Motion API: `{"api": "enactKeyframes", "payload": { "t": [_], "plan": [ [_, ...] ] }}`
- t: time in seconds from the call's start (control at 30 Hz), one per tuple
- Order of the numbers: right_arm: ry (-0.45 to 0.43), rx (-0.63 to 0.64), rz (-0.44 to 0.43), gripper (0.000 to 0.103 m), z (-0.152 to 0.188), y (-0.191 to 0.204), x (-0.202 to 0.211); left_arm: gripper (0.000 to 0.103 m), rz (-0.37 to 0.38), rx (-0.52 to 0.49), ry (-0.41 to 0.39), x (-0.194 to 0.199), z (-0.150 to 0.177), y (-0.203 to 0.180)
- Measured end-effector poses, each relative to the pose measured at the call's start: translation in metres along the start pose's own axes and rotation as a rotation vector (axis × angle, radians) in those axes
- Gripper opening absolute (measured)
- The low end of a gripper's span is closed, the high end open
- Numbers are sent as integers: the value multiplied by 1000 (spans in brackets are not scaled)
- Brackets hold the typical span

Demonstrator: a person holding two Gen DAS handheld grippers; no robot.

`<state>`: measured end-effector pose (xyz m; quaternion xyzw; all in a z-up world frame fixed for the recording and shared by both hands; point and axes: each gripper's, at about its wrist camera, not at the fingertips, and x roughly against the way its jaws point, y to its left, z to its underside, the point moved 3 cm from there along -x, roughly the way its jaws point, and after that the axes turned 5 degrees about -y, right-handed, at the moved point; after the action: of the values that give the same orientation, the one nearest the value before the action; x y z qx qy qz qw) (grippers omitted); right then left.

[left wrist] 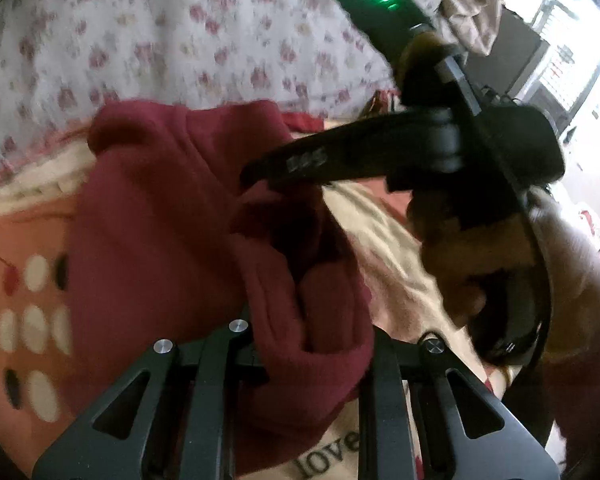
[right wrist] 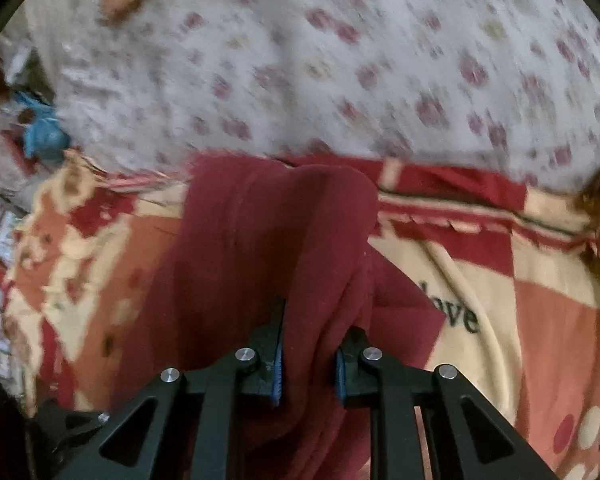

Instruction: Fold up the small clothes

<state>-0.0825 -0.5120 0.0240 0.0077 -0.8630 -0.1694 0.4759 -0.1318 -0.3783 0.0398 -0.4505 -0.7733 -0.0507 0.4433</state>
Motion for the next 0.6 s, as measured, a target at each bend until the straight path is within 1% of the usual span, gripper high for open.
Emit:
{"api": "enactKeyframes", "payload": {
  "t": [0.07,0.1,0.13,0.17,0.2,0.23,0.27,0.3,0.33,0.37,0.4,0.43,0.5,0.6],
  "plan": [
    [9,-38,-10,18,5,-6,-11,21,7,9,-6,0,2,0],
    [-3,-76,-35,18,4,-12,-10,30,18,-3,-5,5,3,2],
    [-4,-100,-47,24,3,-14,-7,43,48,-20,12,13,5,0],
    [-4,-121,-44,27,3,-17,-1,48,74,-33,25,22,7,-1],
    [-9,-119,-23,33,5,-18,6,53,100,-51,23,37,11,-2],
    [-19,-107,10,35,5,-18,14,53,111,-75,6,54,14,-1],
    [-34,-84,42,35,6,-16,23,53,104,-98,-14,68,16,3],
    [-52,-51,62,35,8,-12,35,53,84,-117,-35,80,17,8],
    [-74,-23,56,35,12,-6,47,53,49,-128,-59,92,17,16],
    [-92,-6,38,35,15,2,58,53,2,-130,-79,101,15,25],
    [-115,10,11,35,20,11,70,53,-66,-130,-100,107,13,37],
    [-132,23,-11,35,24,19,78,53,-119,-122,-114,108,9,49],
    [-157,56,-64,35,32,42,89,53,-167,-78,-115,106,5,63],
    [-160,86,-109,35,43,64,90,53,-190,-13,-91,88,3,83]
  ]
}}
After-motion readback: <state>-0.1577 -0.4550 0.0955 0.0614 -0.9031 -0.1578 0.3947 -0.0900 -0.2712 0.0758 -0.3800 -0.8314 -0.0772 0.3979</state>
